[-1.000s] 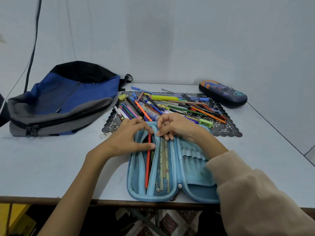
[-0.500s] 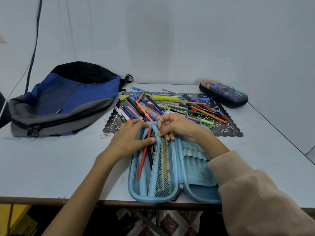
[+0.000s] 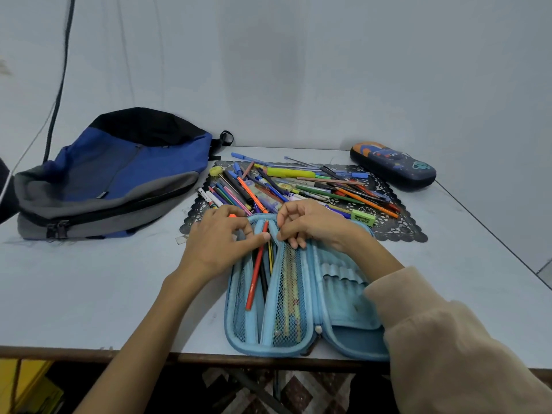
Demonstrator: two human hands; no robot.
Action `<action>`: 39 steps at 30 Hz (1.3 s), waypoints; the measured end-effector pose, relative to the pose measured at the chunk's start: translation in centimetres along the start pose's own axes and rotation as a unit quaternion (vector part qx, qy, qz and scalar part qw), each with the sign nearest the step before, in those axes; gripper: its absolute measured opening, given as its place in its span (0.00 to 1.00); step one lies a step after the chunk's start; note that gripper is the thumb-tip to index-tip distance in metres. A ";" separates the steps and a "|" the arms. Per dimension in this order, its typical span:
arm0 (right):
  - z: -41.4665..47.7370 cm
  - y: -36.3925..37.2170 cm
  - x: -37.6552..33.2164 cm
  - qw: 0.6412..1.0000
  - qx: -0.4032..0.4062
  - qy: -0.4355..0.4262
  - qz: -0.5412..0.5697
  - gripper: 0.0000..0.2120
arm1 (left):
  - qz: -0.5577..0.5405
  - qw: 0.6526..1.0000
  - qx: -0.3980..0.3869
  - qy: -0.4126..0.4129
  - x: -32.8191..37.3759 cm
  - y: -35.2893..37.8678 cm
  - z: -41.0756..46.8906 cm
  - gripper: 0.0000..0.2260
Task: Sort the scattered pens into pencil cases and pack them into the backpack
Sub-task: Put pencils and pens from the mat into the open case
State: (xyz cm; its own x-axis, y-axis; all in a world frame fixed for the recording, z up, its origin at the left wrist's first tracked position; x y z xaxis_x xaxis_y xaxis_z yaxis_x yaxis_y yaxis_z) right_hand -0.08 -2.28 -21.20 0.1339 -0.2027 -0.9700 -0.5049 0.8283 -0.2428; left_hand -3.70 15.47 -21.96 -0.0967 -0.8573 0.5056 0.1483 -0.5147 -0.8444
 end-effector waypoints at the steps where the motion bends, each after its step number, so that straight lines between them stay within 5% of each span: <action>1: 0.0 0.0 0.0 1.000 0.000 -0.001 -0.003 0.09 | 0.017 1.000 0.004 0.003 0.3 -0.1 -0.1 0.22; 5: -0.1 0.1 -0.2 1.000 0.002 -0.004 -0.008 0.09 | 0.051 0.998 0.030 0.011 1.4 -0.1 -0.1 0.15; 10: -0.1 0.1 -0.1 1.000 0.004 -0.005 -0.011 0.08 | 0.102 0.991 0.085 0.036 2.9 -0.1 -0.5 0.16; 14: -0.1 0.0 -0.2 1.000 0.001 -0.006 -0.010 0.09 | 0.155 0.985 0.058 0.042 3.5 -0.2 -0.4 0.17; 32: -0.3 -0.1 -0.2 1.000 0.003 -0.011 0.021 0.10 | 0.108 0.990 -0.091 0.016 2.7 -0.1 -0.9 0.13; 39: -0.2 -0.1 0.0 1.000 0.004 -0.012 0.013 0.10 | 0.045 0.999 -0.019 0.014 1.7 -0.7 -0.6 0.14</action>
State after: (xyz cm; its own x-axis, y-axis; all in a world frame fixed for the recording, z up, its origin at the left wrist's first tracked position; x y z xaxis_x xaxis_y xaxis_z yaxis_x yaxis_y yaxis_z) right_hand -0.22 -2.45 -21.15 0.1415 -0.1672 -0.9757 -0.5025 0.8371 -0.2164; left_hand -4.62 14.37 -20.58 -0.1132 -0.8991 0.4228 0.1195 -0.4348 -0.8926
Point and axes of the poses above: each hand's wrist, its own z-axis towards the middle knuckle, its own y-axis out of the palm, x = y × z, the point moved 4 cm from there along z, towards the middle knuckle, and after that the axes turned 8 degrees about -y, right-handed, at the moved point
